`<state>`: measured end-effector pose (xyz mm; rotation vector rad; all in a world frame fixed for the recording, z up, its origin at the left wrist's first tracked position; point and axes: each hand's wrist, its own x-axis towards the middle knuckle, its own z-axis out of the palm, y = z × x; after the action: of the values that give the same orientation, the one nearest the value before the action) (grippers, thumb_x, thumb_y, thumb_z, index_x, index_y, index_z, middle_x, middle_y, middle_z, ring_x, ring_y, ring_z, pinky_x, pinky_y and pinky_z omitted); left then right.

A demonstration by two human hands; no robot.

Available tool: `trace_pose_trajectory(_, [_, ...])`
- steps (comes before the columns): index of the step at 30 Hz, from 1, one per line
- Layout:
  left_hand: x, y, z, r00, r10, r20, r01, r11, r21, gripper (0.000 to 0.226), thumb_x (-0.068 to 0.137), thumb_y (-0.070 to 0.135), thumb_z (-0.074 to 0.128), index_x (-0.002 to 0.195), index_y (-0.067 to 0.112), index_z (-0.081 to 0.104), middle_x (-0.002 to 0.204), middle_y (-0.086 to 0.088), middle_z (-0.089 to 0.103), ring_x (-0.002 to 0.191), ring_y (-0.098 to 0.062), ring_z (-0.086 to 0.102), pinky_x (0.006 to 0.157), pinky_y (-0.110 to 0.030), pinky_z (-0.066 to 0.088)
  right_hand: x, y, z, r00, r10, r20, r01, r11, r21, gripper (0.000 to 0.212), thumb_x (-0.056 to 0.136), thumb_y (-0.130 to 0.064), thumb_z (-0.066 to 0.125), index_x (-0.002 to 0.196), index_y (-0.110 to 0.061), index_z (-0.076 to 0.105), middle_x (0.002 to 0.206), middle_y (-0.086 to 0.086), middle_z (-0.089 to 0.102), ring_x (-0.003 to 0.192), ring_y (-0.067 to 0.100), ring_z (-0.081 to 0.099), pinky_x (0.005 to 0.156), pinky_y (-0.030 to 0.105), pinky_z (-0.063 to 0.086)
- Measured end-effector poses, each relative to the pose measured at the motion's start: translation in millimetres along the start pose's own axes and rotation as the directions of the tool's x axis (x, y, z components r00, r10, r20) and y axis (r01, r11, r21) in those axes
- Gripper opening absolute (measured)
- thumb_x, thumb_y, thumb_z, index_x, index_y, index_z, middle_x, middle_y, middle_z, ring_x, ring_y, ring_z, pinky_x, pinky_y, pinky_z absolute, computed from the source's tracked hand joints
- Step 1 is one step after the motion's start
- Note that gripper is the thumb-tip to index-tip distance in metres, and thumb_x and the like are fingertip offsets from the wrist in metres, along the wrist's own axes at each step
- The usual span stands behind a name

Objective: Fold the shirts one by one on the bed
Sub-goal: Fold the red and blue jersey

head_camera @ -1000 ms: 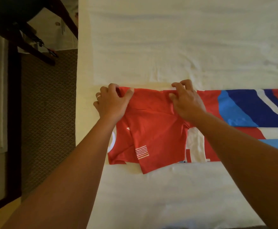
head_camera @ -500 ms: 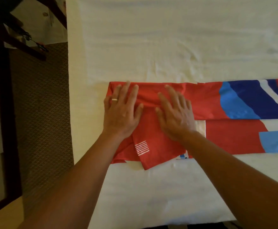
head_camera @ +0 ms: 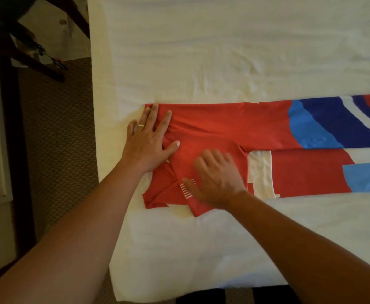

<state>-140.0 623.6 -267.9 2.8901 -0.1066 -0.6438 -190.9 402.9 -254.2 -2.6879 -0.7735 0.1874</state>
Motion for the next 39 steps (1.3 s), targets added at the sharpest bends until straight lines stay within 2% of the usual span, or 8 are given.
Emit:
trace_pose_trajectory(3, [-0.7, 5.3, -4.3, 0.999, -0.003, -0.032, 0.004, 0.999, 0.035, 0.089, 0.092, 0.072, 0.04, 0.162, 0.029, 0.006, 0.17, -0.008, -0.007, 0.157, -0.03, -0.001, 0.122, -0.054, 0.015, -11.0, -24.9, 6.6, 0.978, -0.042, 0.204, 0.039, 0.999, 0.019, 0.047, 0.078, -0.063, 0.063, 0.078, -0.016, 0.065, 0.078, 0.005, 0.065, 0.067, 0.028, 0.061, 0.064, 0.036, 0.047])
trace_pose_trajectory(11, [-11.9, 34.8, -10.0, 0.985, 0.062, -0.16, -0.054, 0.997, 0.055, 0.054, 0.094, 0.037, 0.062, 0.143, 0.019, 0.049, 0.147, -0.009, 0.044, 0.132, -0.035, 0.044, 0.103, -0.05, 0.038, -10.2, -11.8, -14.0, 0.865, -0.101, 0.491, 0.057, 0.993, 0.104, 0.035, 0.086, -0.044, 0.06, 0.109, -0.018, 0.065, 0.109, 0.003, 0.064, 0.096, 0.025, 0.062, 0.08, 0.037, 0.049])
trace_pose_trajectory(16, [-12.8, 40.7, -12.2, 0.992, 0.033, -0.12, -0.03, 0.999, 0.026, 0.044, 0.096, 0.033, 0.059, 0.137, 0.017, 0.055, 0.139, -0.007, 0.05, 0.125, -0.032, 0.052, 0.105, -0.049, 0.039, 10.0, 5.7, -34.4, 0.714, -0.057, 0.698, -0.235, 0.92, 0.315, 0.015, 0.091, -0.025, 0.062, 0.094, -0.014, 0.071, 0.095, 0.003, 0.07, 0.087, 0.022, 0.064, 0.079, 0.035, 0.054])
trace_pose_trajectory(19, [-12.7, 45.5, -18.8, 0.989, 0.027, -0.147, -0.027, 1.0, 0.003, 0.043, 0.095, 0.034, 0.058, 0.134, 0.015, 0.059, 0.134, -0.006, 0.055, 0.123, -0.031, 0.053, 0.103, -0.048, 0.037, 15.5, 27.4, -50.2, 0.744, 0.09, 0.662, -0.438, 0.814, 0.381, 0.011, 0.087, -0.014, 0.062, 0.084, -0.016, 0.072, 0.083, 0.0, 0.07, 0.079, 0.02, 0.064, 0.074, 0.035, 0.053])
trace_pose_trajectory(22, [-10.7, 51.1, -21.5, 0.987, 0.0, -0.161, -0.008, 0.999, -0.051, 0.042, 0.099, 0.044, 0.047, 0.128, 0.019, 0.063, 0.13, -0.002, 0.059, 0.125, -0.029, 0.05, 0.103, -0.047, 0.033, 22.1, 64.6, -69.0, 0.696, 0.277, 0.663, -0.674, 0.57, 0.47, 0.01, 0.089, -0.011, 0.066, 0.081, -0.014, 0.071, 0.087, 0.008, 0.071, 0.078, 0.017, 0.063, 0.076, 0.037, 0.054])
trace_pose_trajectory(26, [-3.3, 57.9, -21.1, 0.983, -0.057, -0.176, 0.031, 0.988, -0.15, 0.059, 0.098, 0.061, 0.025, 0.112, 0.027, 0.07, 0.119, 0.004, 0.065, 0.12, -0.024, 0.053, 0.098, -0.045, 0.027, 32.5, 110.1, -79.1, 0.649, 0.524, 0.551, -0.755, 0.358, 0.549, 0.015, 0.091, -0.011, 0.066, 0.077, -0.015, 0.068, 0.078, 0.002, 0.065, 0.073, 0.016, 0.059, 0.062, 0.025, 0.047])
trace_pose_trajectory(29, [4.9, 59.4, -23.7, 0.979, -0.106, -0.177, 0.074, 0.981, -0.179, 0.061, 0.097, 0.066, 0.024, 0.116, 0.028, 0.068, 0.12, 0.003, 0.065, 0.12, -0.024, 0.053, 0.099, -0.046, 0.025, 42.3, 126.7, -79.4, 0.625, 0.632, 0.458, -0.754, 0.336, 0.564, 0.011, 0.092, -0.013, 0.067, 0.081, -0.015, 0.069, 0.081, 0.001, 0.067, 0.071, 0.013, 0.063, 0.05, 0.021, 0.051])
trace_pose_trajectory(39, [31.6, 53.7, -35.6, 0.959, -0.196, -0.203, 0.169, 0.975, -0.142, 0.037, 0.103, 0.049, 0.044, 0.123, 0.025, 0.063, 0.122, -0.002, 0.062, 0.115, -0.028, 0.056, 0.102, -0.048, 0.025, 66.4, 152.5, -71.6, 0.662, 0.712, 0.232, -0.705, 0.488, 0.514, 0.007, 0.091, -0.021, 0.069, 0.097, -0.018, 0.068, 0.083, -0.008, 0.062, 0.076, 0.006, 0.056, 0.061, 0.021, 0.045])
